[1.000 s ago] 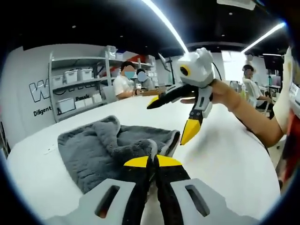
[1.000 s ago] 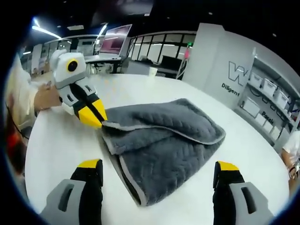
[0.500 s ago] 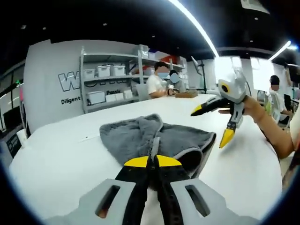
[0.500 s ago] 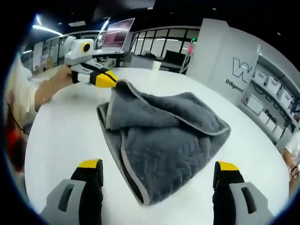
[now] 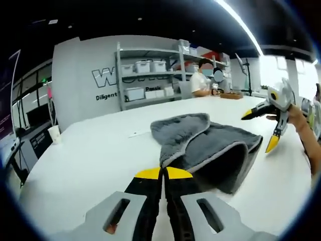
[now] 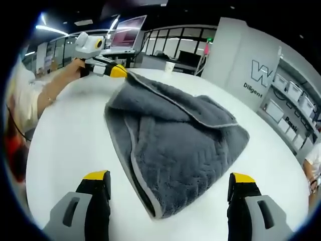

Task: Open the folded towel by lifting each exposed corner and separating the folded layers until the towel lies flat within the target outline without major curled edges

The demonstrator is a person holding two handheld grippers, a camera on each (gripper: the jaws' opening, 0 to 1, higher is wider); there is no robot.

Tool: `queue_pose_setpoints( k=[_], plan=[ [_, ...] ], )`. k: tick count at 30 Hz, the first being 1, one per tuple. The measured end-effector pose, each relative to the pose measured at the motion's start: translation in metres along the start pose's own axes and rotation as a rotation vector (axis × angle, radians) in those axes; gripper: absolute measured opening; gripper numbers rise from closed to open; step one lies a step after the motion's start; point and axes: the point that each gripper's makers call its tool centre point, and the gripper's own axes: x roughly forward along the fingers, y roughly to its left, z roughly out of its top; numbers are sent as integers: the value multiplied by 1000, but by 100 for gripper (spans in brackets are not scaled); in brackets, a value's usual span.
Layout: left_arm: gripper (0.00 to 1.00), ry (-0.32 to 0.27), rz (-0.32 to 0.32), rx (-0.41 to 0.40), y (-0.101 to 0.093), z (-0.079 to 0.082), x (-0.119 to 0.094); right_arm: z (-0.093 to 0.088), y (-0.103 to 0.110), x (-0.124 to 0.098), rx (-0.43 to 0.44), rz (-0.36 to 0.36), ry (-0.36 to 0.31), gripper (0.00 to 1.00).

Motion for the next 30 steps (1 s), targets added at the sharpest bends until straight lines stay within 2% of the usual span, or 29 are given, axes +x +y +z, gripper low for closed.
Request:
queue_pose_setpoints(
  k=[4,7,9,13,17,19,20,25,30],
  plan=[
    [0,15,-13,-21,1,-5,-1,-2,1,1,2,3,11,97],
    [0,138,-1,45,2,-26,-2,-3,1,2,-2,7,13,97],
    [0,180,-3,50,3,-36,-2,-4,2,2,-4,7,19,97],
    [0,190,-21,36,4,-39,-4,-6,1,3,-4,5,27,97],
    [0,307,46,57,19,-60,-13,-7,2,3,-2,6,28,97],
    [0,374,133,87,38,-73,-22,-8,3,3,-2,6,33,97],
    [0,386,143,85,41,-75,-24,-8,3,3,-3,6,35,97],
    [0,296,142,24,49,-62,-29,-9,5,4,-8,12,41,96],
    [0,270,92,22,37,-57,-24,-10,6,5,-11,15,47,96]
  ],
)
